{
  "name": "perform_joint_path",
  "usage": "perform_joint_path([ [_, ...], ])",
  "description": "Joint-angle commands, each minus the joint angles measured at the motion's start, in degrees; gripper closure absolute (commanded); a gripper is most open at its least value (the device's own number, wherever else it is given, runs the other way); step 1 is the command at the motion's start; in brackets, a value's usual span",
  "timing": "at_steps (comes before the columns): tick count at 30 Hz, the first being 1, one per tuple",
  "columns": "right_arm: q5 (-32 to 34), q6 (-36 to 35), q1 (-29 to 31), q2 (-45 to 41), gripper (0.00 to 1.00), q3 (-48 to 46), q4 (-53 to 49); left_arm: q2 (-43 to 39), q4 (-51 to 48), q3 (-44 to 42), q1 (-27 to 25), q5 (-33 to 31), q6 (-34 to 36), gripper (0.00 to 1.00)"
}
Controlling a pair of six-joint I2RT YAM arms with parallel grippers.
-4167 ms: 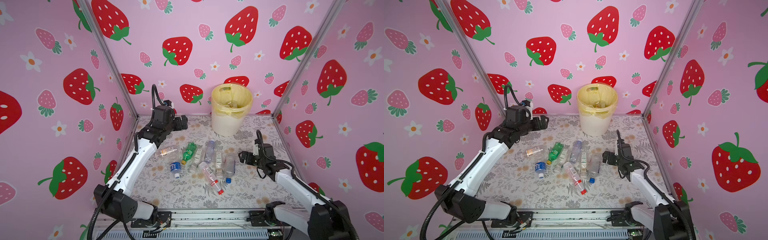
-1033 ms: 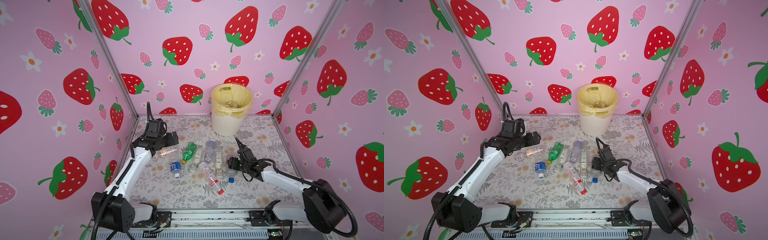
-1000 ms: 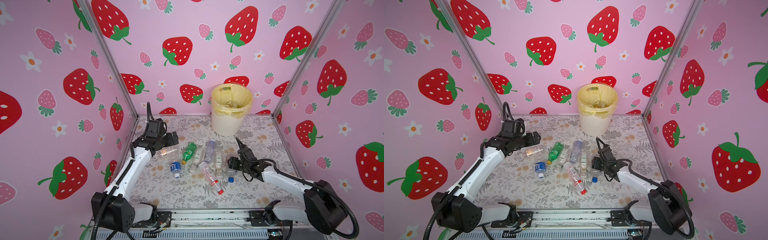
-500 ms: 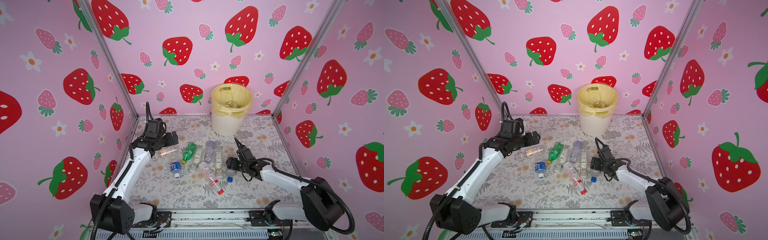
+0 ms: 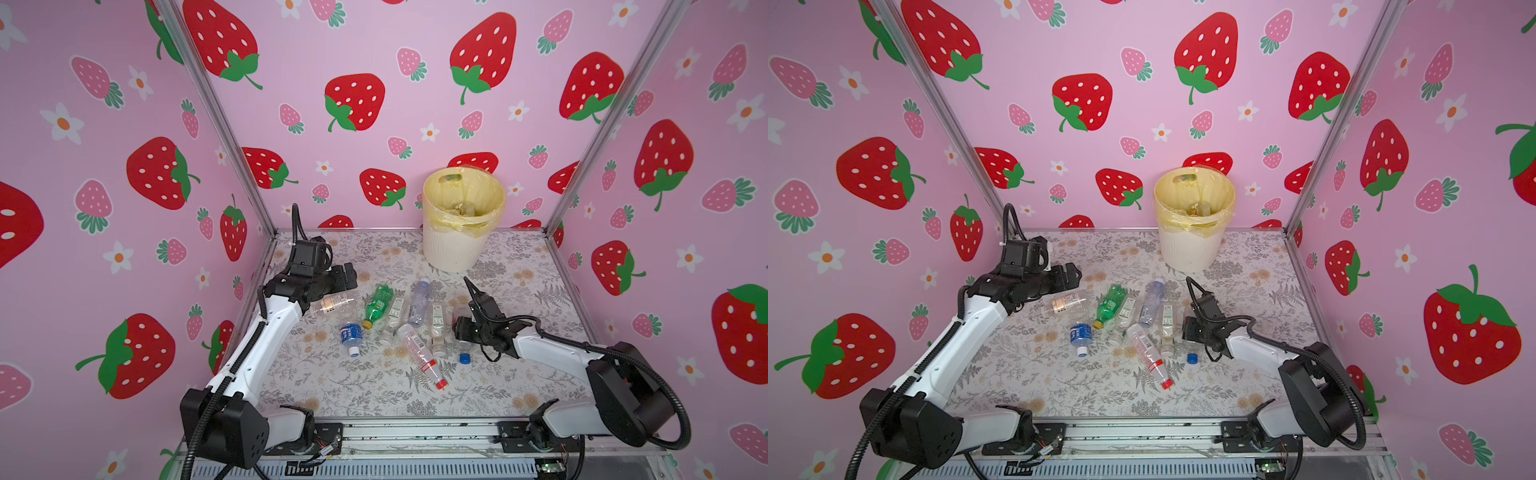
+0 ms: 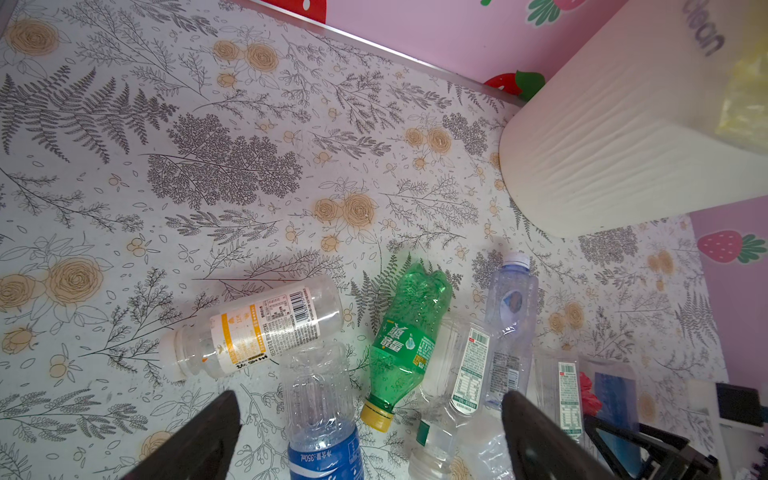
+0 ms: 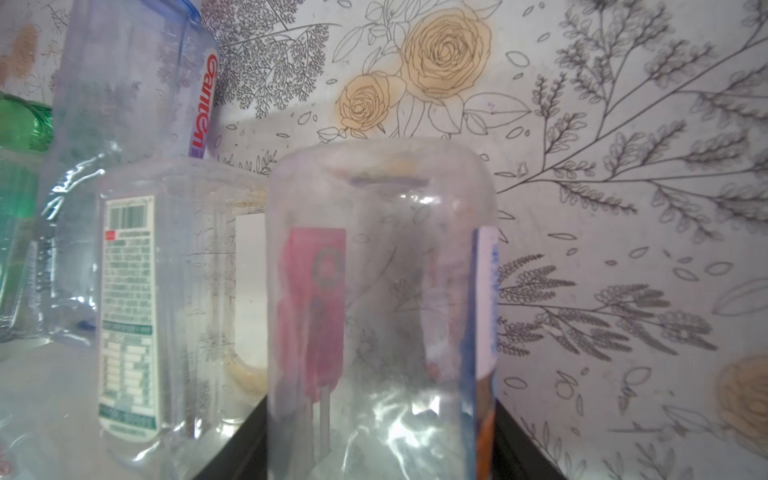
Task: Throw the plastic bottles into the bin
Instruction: 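Close the right gripper on the pink-labelled bottle and lift it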
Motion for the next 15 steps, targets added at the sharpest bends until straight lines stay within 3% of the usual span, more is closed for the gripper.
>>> perform_joint_path([
  [1,2.4,0.2,0.4,-2.9,0.41,0.4,-1.9,-0.4,-0.3,0.8,0.3,0.0,-0.1,0.0],
  [15,11.2,-5.9,0.4,-18.5,0.41,3.1,-2.5,-0.7,-0.5,0.9,0.3,-0.2,0.0,0.0],
])
